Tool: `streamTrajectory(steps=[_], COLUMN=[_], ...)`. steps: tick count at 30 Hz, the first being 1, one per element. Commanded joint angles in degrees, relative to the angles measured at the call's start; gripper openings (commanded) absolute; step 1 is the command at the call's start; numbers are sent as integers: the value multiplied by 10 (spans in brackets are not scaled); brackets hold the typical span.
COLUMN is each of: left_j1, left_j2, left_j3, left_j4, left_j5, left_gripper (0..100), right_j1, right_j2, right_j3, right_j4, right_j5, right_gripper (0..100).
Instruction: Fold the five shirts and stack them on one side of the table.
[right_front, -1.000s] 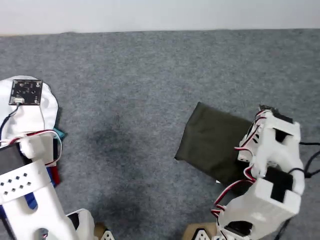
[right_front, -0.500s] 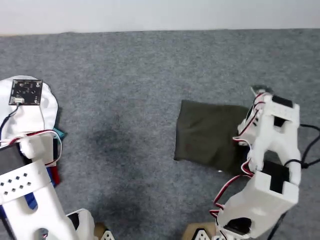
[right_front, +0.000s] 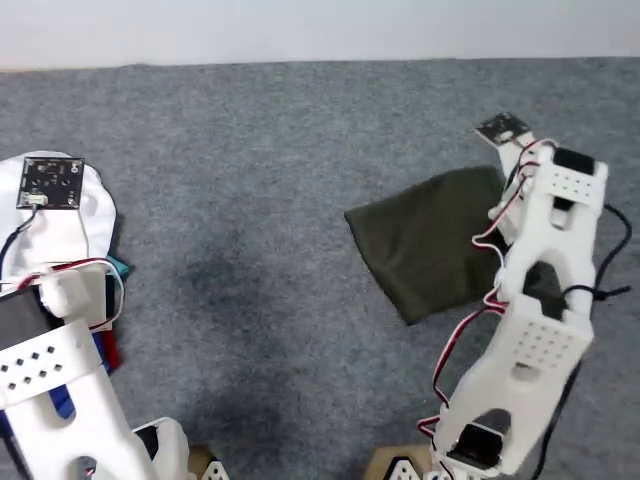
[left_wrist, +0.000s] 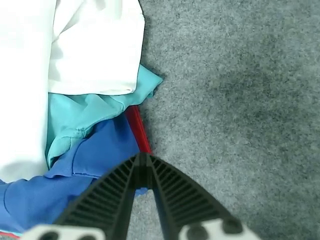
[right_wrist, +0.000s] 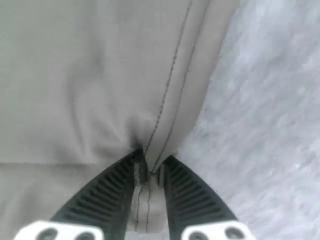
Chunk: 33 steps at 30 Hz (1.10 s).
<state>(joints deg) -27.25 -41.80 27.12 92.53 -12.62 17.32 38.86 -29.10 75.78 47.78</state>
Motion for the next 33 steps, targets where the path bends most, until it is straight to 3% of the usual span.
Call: streamTrajectory(steps=[1,7,12,19,25,30,33], left_j1=[0,0,0,0,0,0,0], left_j2=[-7,-7,-7,-7,-7,-7,-9], left_j3=[-6,-4,-5,-7,-7,-7,-7], left_j4=[-7,-10,-11,-11,-11,-8,-7], left_j5=[-4,-3,-2,-2,-2,-1,-1], left_gripper=[4,4,4,4,4,4,4], right_j1=[-15,-18,-18,-20,-22,-19,-24], right_j2=[13,17,-11,-93,-138,-179,-216], right_j3=[-98,-144,-146,-146,-146,-142,-113], right_j4=[29,78,80,164,255,269,269], right_j5=[14,-27,-71,-262,-396,-542,-593], right_gripper=[35,176,191,190,132,79,47])
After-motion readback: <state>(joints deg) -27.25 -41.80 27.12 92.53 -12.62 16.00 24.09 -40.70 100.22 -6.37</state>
